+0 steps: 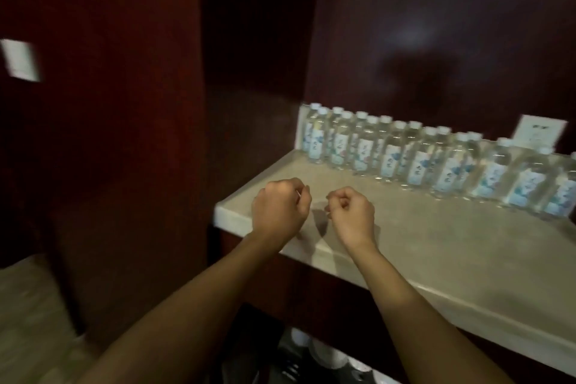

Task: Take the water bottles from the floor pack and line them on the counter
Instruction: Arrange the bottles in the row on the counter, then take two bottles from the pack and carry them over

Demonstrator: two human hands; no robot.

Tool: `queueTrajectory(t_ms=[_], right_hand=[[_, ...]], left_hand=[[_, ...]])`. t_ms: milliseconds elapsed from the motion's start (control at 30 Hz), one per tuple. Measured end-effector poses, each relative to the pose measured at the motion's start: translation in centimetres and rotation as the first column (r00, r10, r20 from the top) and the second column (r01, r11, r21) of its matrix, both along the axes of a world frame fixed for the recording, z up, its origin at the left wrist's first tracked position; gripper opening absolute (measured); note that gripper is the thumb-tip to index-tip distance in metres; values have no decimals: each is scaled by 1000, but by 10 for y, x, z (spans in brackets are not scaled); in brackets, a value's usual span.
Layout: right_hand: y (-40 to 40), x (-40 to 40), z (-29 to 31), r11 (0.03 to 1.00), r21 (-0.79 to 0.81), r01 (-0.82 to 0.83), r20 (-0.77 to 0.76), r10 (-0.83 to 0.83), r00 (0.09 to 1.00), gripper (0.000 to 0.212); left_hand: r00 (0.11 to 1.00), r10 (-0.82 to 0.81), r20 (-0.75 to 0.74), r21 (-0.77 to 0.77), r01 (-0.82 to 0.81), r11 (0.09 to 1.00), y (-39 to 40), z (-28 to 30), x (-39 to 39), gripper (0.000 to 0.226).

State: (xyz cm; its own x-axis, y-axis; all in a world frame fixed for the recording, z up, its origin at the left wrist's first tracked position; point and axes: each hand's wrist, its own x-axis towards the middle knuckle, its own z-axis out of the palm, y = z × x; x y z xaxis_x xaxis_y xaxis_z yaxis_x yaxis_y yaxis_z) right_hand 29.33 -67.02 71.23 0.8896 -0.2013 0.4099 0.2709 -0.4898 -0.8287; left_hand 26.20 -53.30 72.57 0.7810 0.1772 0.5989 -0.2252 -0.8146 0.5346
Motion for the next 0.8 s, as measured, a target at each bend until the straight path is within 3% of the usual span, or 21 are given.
queueTrajectory(t_ms=[167,300,467,567,700,800], right_hand=[[103,-41,-24,993,-8,-120,141,120,983,18],[183,-77,-52,959,-89,-269,154,280,948,20],[261,-114,-88,854,-200,-481,3,491,871,14],[298,-127,-118,788,-190,-586,-111,576,810,15],[343,-131,-166,717,-170,-676,-269,626,732,15],[376,-125,-209,677,-157,-719,-390,627,674,17]], left_hand=[[991,129,24,-48,-128,991,89,-15,-68,34],[961,277,-3,-76,-277,958,164,-35,-119,39],[855,498,-146,-85,-512,855,240,-72,-175,42],[770,581,-264,-104,-621,777,275,-106,-195,41],[677,615,-405,-113,-704,701,315,-157,-213,36],[556,662,-502,-106,-800,591,349,-194,-221,33]])
